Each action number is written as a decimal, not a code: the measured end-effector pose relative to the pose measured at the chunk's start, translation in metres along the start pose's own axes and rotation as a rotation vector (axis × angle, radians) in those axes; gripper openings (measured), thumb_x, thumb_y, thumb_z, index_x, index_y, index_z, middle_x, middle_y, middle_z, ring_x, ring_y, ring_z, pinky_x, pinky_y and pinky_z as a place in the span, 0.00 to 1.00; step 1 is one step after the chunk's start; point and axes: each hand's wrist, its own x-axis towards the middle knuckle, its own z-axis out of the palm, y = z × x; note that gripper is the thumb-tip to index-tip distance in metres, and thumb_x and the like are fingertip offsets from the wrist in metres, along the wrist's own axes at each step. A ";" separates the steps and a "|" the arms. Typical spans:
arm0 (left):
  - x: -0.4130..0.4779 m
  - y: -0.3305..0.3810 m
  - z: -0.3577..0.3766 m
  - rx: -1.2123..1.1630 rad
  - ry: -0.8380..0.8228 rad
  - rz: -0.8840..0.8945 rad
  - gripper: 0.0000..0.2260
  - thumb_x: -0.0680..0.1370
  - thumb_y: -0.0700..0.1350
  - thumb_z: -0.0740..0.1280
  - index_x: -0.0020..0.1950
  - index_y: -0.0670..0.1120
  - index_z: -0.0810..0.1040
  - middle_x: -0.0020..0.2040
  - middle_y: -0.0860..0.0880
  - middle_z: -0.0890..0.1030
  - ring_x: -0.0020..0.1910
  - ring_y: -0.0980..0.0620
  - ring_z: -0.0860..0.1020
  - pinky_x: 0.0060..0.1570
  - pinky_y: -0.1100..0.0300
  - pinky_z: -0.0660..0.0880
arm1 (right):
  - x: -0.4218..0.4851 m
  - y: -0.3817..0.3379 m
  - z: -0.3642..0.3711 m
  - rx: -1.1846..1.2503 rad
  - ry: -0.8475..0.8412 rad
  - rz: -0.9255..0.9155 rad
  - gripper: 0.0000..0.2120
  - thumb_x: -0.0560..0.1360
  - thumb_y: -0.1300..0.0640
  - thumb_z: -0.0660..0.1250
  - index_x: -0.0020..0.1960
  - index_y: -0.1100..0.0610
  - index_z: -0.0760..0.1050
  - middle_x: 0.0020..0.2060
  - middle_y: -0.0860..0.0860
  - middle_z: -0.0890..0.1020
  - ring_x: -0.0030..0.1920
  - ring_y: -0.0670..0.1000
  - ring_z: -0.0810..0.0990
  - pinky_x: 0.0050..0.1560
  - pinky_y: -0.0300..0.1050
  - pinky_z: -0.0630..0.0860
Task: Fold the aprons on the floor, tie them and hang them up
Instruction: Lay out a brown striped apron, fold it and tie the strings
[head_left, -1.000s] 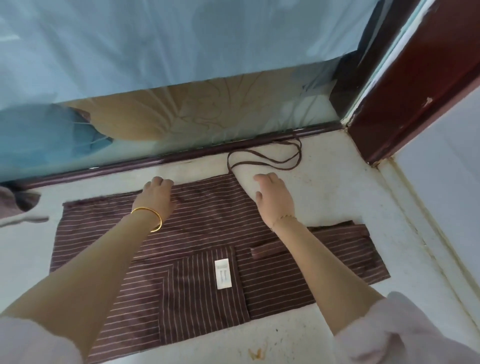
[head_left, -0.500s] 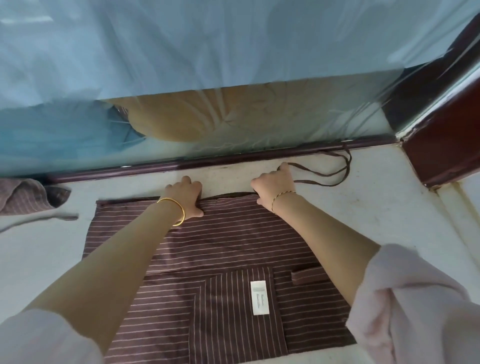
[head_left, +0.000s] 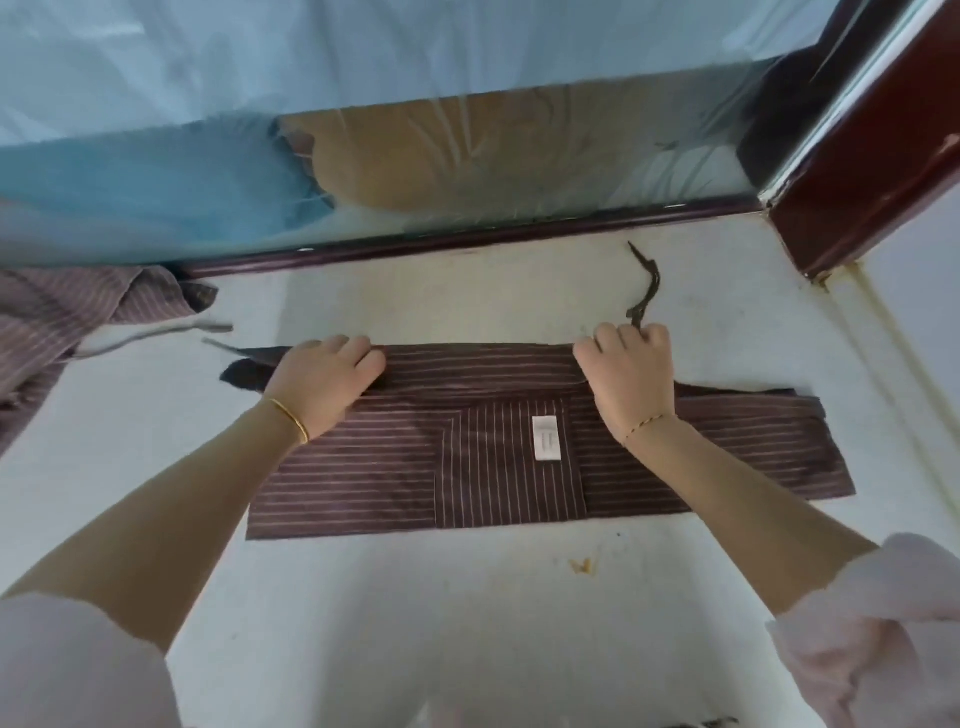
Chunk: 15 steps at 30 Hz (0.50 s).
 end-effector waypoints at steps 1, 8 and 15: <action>-0.013 0.008 0.001 0.006 -0.030 0.038 0.19 0.61 0.38 0.77 0.49 0.43 0.76 0.41 0.44 0.76 0.33 0.46 0.76 0.25 0.56 0.72 | -0.017 -0.004 0.000 -0.007 -0.012 0.009 0.11 0.60 0.71 0.60 0.37 0.58 0.74 0.30 0.53 0.73 0.31 0.55 0.74 0.42 0.50 0.70; -0.081 0.053 0.022 0.100 -0.355 0.126 0.19 0.78 0.40 0.60 0.68 0.47 0.63 0.65 0.47 0.68 0.58 0.49 0.71 0.46 0.60 0.71 | -0.102 -0.033 0.008 -0.069 -0.244 0.062 0.14 0.59 0.72 0.66 0.38 0.56 0.74 0.31 0.52 0.72 0.31 0.55 0.72 0.41 0.52 0.69; -0.090 0.060 0.021 0.007 -0.839 -0.155 0.29 0.73 0.43 0.70 0.70 0.47 0.61 0.63 0.46 0.69 0.59 0.48 0.72 0.54 0.56 0.75 | -0.124 -0.042 0.011 -0.024 -0.478 0.040 0.15 0.70 0.64 0.67 0.55 0.54 0.70 0.49 0.51 0.75 0.46 0.54 0.76 0.54 0.50 0.68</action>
